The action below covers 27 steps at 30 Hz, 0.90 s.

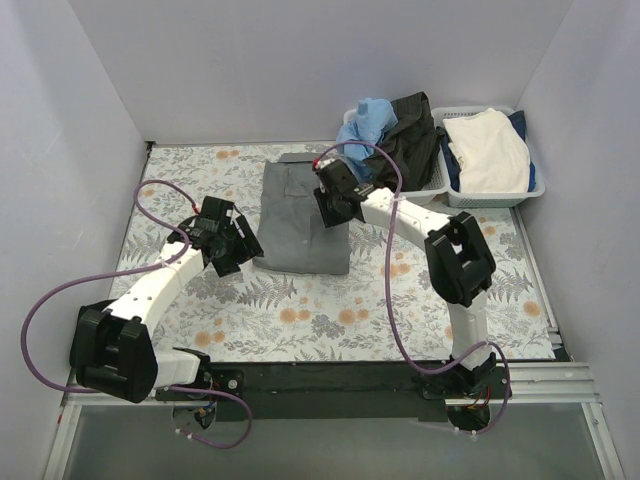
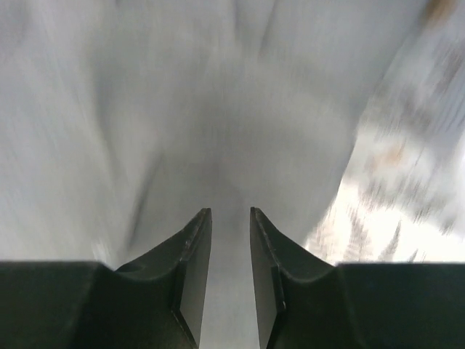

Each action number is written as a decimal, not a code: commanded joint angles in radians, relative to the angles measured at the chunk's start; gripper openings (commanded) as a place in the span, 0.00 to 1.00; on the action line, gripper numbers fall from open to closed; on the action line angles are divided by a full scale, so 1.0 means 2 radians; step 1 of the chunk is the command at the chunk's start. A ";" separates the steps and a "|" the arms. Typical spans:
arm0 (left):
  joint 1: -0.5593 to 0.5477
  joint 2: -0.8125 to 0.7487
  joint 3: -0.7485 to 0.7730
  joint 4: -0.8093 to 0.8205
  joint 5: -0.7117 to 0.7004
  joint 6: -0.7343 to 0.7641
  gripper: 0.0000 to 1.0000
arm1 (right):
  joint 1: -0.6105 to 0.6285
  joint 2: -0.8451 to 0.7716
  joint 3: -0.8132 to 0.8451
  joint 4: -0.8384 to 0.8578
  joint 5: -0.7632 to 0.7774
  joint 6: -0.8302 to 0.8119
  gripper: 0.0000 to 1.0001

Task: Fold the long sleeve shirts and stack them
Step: Fold the shirt

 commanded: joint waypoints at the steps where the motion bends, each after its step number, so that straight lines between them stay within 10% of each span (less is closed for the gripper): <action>1: 0.001 -0.006 -0.012 0.008 -0.007 -0.028 0.69 | 0.006 -0.070 -0.117 -0.015 -0.045 -0.010 0.35; 14: 0.019 -0.025 -0.038 -0.018 -0.027 -0.081 0.76 | 0.063 -0.016 -0.161 0.020 -0.158 -0.008 0.30; 19: 0.067 -0.051 -0.070 -0.023 -0.016 -0.105 0.78 | 0.126 0.023 -0.039 -0.008 -0.212 -0.020 0.31; 27: 0.097 -0.046 -0.089 -0.005 -0.017 -0.118 0.80 | 0.102 -0.061 -0.030 -0.034 -0.103 -0.014 0.36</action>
